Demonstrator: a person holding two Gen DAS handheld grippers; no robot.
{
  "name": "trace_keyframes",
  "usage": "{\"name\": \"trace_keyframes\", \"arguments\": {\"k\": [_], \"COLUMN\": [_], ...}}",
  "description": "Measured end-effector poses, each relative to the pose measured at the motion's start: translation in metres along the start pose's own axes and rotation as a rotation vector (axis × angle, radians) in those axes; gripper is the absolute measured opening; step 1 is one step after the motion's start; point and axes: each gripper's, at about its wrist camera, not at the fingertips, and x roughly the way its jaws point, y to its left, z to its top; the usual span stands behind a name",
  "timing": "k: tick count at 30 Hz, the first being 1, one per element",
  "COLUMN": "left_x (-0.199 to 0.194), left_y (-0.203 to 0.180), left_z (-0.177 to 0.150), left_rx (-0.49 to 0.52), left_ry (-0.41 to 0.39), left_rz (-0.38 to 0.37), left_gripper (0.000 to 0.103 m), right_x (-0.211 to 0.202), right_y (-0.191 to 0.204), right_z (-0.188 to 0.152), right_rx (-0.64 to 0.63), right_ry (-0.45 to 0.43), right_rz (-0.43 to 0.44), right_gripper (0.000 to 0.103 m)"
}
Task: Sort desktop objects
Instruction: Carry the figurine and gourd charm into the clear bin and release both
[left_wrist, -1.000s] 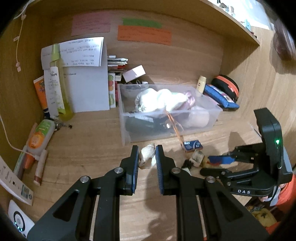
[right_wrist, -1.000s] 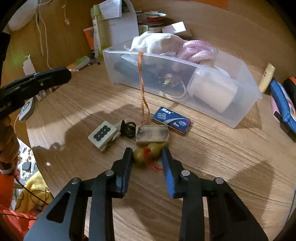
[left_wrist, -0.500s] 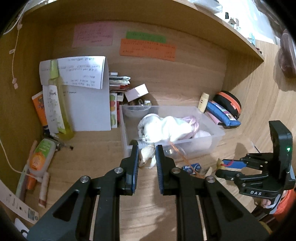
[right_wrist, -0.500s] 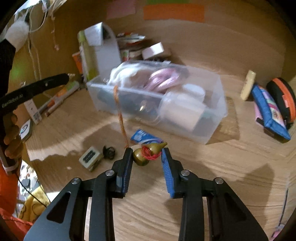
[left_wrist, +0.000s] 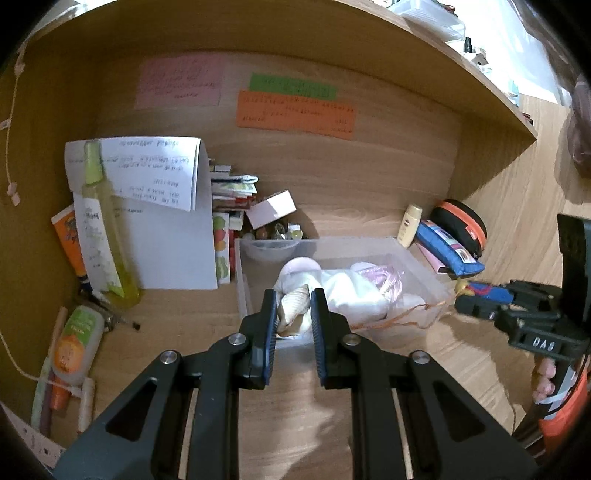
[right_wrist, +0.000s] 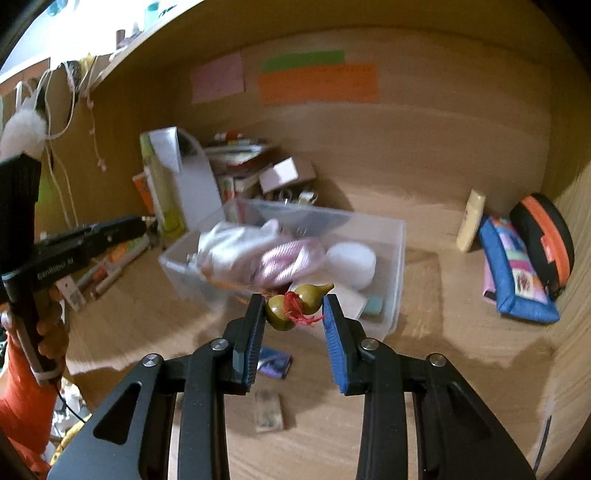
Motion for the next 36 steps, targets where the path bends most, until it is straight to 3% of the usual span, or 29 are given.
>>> {"name": "trace_keyframes", "arguments": {"k": [8, 16, 27, 33, 36], "left_x": [0.032, 0.073, 0.089, 0.086, 0.083], "left_y": [0.007, 0.019, 0.016, 0.014, 0.013], "left_z": [0.007, 0.002, -0.001, -0.002, -0.002], "left_rx": [-0.006, -0.04, -0.028, -0.017, -0.012], "left_ry": [0.045, 0.123, 0.137, 0.129, 0.12], "left_rz": [0.01, 0.004, -0.024, -0.038, -0.046], "left_gripper": [0.017, 0.017, 0.017, 0.024, 0.033], "right_x": [0.011, 0.056, 0.081, 0.083, 0.08], "right_y": [-0.018, -0.035, -0.035, -0.027, -0.027], "right_z": [0.029, 0.03, 0.02, 0.017, 0.018], "right_rx": [0.027, 0.06, 0.024, -0.027, -0.022], "right_ry": [-0.05, 0.032, 0.076, 0.075, 0.075], "right_rz": [-0.036, -0.04, -0.079, -0.123, -0.126], "right_gripper": [0.029, 0.029, 0.029, 0.029, 0.029]}}
